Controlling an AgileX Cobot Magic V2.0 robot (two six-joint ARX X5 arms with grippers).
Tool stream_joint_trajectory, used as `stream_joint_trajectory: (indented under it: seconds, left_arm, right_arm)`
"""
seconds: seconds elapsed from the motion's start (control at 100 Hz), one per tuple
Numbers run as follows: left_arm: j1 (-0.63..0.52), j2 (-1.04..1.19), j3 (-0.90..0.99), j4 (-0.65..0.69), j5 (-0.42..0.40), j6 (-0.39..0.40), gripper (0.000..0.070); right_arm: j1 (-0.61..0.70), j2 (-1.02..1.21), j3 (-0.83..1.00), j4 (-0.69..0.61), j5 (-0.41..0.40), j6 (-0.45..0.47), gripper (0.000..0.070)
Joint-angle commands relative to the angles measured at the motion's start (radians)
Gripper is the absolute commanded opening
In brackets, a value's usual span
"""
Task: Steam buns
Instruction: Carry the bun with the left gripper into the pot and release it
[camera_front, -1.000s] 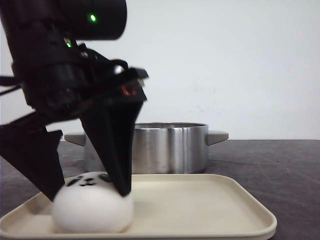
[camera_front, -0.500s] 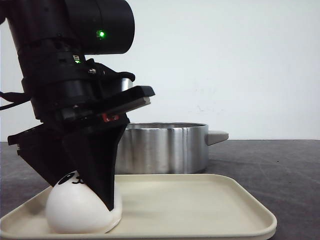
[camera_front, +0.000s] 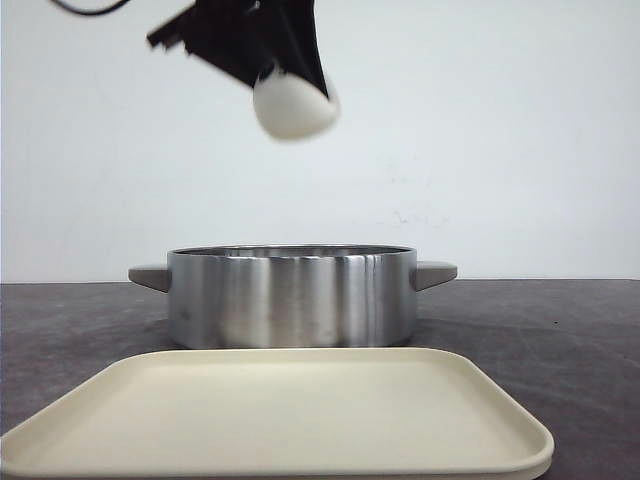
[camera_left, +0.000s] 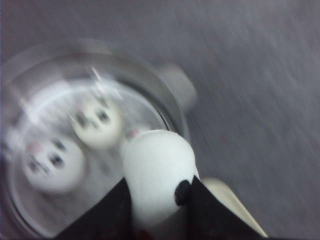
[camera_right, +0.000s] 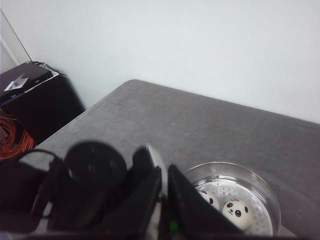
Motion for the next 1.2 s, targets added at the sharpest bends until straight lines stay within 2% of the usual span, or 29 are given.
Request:
stream_joint_trajectory:
  seconds: [0.0,0.24,0.51,0.59,0.62,0.66,0.78,0.8,0.84,0.97,1.07,1.19]
  left_arm:
    - [0.018,0.04,0.01,0.056,-0.004,0.04,0.001]
    - [0.107,0.188,0.01,0.123,-0.003,0.031,0.001]
    - [0.126,0.34,0.01,0.127,-0.004,0.031,0.0019]
    - [0.126,0.353,0.01,0.121,-0.003,0.03,0.0052]
    - [0.126,0.353,0.01,0.12,-0.003,0.03,0.0094]
    - [0.126,0.353,0.01,0.122,-0.003,0.03,0.0186]
    - [0.126,0.349,0.01,0.112,-0.003,0.002,0.0573]
    - [0.126,0.349,0.011,0.105,-0.003,-0.007,0.0606]
    - [0.126,0.349,0.011,0.093,-0.003,-0.022,0.0631]
    - [0.127,0.337,0.026,0.016,0.003,-0.031,0.0631]
    - [0.132,0.293,0.039,-0.016,0.002,-0.035,0.0615]
    - [0.146,0.173,0.039,0.004,-0.009,-0.072,0.0428]
  right_arm:
    - [0.011,0.013,0.016,0.01,0.003,-0.016,0.0015]
    - [0.011,0.024,0.015,0.01,0.027,-0.023,0.0015]
    - [0.011,0.031,0.015,0.009,0.027,-0.023,0.0015]
    - [0.011,0.031,0.015,0.009,0.027,-0.023,0.0015]
    - [0.011,0.031,0.015,0.008,0.027,-0.023,0.0015]
    - [0.011,0.031,0.015,0.006,0.027,-0.023,0.0015]
    - [0.011,0.031,0.015,-0.005,0.027,-0.024,0.0015]
    - [0.011,0.031,0.015,-0.007,0.027,-0.024,0.0015]
    - [0.011,0.031,0.015,-0.013,0.027,-0.029,0.0015]
    - [0.011,0.033,0.015,-0.028,0.032,-0.05,0.0015]
    - [0.01,0.036,0.015,-0.043,0.071,-0.071,0.0015]
    - [0.006,0.037,-0.004,-0.045,0.14,-0.112,0.0015]
